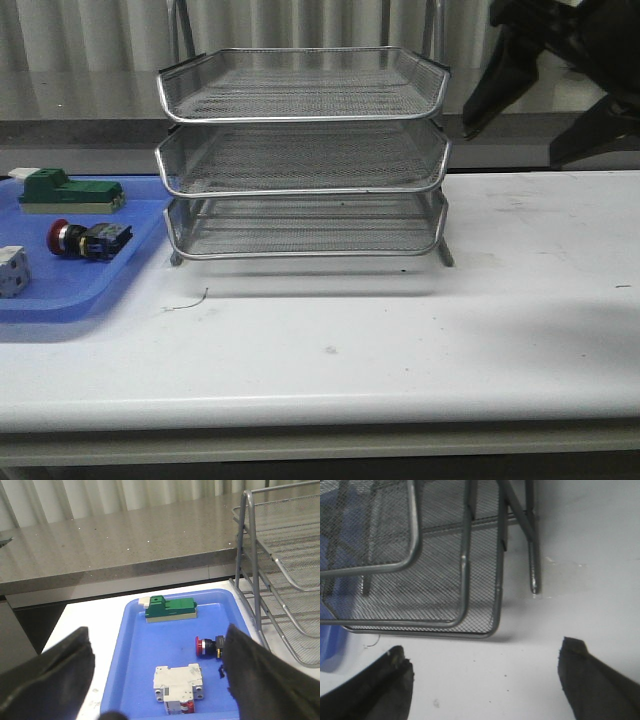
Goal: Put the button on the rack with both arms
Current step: 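Move the right gripper to the middle tier of the wire rack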
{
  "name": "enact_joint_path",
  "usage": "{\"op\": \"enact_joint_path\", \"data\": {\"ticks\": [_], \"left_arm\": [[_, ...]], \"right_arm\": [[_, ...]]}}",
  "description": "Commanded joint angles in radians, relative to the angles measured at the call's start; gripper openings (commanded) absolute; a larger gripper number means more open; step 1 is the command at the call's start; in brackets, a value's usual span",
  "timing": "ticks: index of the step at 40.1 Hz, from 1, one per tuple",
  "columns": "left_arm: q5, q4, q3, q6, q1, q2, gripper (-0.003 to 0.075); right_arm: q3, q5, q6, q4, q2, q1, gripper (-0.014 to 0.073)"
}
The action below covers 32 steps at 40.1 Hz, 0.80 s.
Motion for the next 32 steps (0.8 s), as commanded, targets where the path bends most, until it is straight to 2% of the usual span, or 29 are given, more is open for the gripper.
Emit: {"op": "enact_joint_path", "data": {"ticks": [1,7,11,14,32], "left_arm": [[-0.075,0.001,-0.033,-0.004,0.002,0.012,0.0503],[-0.075,0.001,-0.033,-0.004,0.002,0.012,0.0503],[-0.075,0.001,-0.033,-0.004,0.002,0.012,0.0503],[-0.075,0.001,-0.033,-0.004,0.002,0.012,0.0502],[-0.077,0.001,-0.033,-0.004,0.002,0.012,0.0502]], "right_arm": [[-0.069,0.008,-0.096,0.129,0.019,-0.001,0.0604],[-0.11,0.023,-0.165,0.239,0.078,-0.001,0.0479],[-0.129,0.021,-0.172,0.269,0.106,-0.001,0.0383],[-0.146,0.024,-0.172,0.283,0.133,-0.001,0.0344],[-0.241,0.033,-0.172,0.36,0.263,-0.001,0.0326]]}}
